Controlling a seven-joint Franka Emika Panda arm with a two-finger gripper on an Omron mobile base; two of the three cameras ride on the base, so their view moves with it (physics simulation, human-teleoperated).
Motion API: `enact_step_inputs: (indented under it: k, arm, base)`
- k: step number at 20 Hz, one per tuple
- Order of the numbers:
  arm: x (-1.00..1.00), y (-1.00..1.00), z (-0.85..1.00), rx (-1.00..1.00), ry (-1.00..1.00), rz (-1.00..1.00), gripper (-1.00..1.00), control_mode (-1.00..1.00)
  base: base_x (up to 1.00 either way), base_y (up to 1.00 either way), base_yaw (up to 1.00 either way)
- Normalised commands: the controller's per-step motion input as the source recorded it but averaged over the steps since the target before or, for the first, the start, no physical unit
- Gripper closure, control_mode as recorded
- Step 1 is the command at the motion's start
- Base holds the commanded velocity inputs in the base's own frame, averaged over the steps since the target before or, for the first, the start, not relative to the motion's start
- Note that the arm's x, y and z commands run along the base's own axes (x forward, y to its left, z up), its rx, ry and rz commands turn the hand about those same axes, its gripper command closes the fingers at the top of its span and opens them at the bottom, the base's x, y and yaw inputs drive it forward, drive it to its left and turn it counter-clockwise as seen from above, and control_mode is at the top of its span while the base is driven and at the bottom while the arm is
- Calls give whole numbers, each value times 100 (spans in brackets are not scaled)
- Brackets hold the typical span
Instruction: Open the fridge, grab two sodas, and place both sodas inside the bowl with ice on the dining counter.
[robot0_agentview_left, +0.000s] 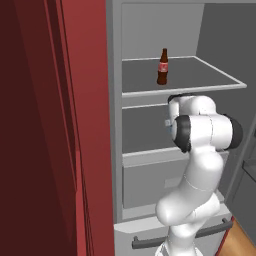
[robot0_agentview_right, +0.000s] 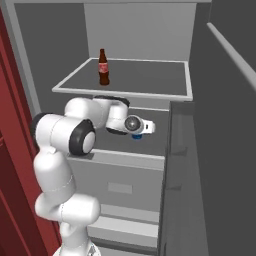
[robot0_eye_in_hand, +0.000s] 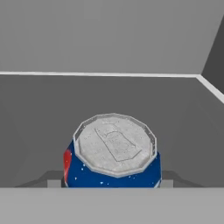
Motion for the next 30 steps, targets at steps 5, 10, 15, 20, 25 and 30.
enact_step_inputs:
  k: [5,10,15,20,25,30]
  arm:
    - [-57,-5,19,0,0,0,100,-100]
    - [-86,0,43,0,0,0,100,-100]
    - [-85,0,79,0,8,0,100,-100]
    - [-76,0,100,0,18,0,100,-100]
    - [-65,0,100,0,22,0,100,-100]
    - [-63,0,96,0,25,0,100,-100]
  base:
    - [0,0,0]
    - [0,0,0]
    - [0,0,0]
    - [0,0,0]
    - [0,0,0]
    - [0,0,0]
